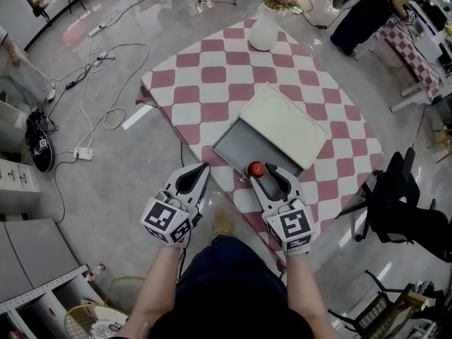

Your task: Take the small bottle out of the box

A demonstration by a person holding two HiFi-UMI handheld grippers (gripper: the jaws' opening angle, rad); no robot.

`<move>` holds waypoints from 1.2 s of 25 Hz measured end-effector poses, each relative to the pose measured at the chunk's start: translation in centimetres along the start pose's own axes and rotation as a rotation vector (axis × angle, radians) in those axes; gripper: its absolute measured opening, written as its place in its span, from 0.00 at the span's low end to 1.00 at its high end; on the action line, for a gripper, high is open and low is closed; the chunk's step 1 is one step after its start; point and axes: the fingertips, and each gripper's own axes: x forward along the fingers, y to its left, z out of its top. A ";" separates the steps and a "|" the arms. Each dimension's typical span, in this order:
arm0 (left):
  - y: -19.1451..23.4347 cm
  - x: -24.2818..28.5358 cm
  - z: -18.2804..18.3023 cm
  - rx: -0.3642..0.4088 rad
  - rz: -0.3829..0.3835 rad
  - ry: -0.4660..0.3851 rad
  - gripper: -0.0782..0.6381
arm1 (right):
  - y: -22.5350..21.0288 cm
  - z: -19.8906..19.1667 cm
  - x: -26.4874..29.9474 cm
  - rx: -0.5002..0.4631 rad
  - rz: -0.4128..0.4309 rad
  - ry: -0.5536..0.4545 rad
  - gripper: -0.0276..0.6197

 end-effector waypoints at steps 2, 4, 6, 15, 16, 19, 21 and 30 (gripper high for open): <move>0.0 0.3 0.0 0.005 -0.003 -0.003 0.11 | 0.0 0.1 0.4 -0.018 0.007 0.013 0.32; -0.1 0.5 0.0 0.005 -0.002 -0.005 0.11 | 0.1 0.1 0.6 -0.028 0.017 0.026 0.32; 0.0 0.5 0.2 0.002 0.008 -0.009 0.11 | 0.2 0.0 0.9 -0.030 0.027 0.035 0.32; 0.0 0.0 -0.3 -0.005 0.013 -0.011 0.11 | 0.4 -0.5 1.2 -0.022 0.020 0.052 0.31; -0.1 0.0 -0.3 -0.006 0.011 -0.011 0.11 | 0.3 -0.5 1.3 -0.025 0.017 0.050 0.31; -0.2 0.1 -0.6 -0.008 0.004 -0.009 0.11 | 0.1 -0.4 1.4 -0.040 0.002 0.048 0.27; -0.2 0.2 -0.8 -0.009 -0.003 -0.005 0.11 | -0.1 -0.4 1.6 -0.038 -0.003 0.047 0.27; 0.4 1.3 1.0 -0.002 -0.042 0.003 0.11 | 0.2 -0.3 1.8 -0.037 -0.005 0.048 0.28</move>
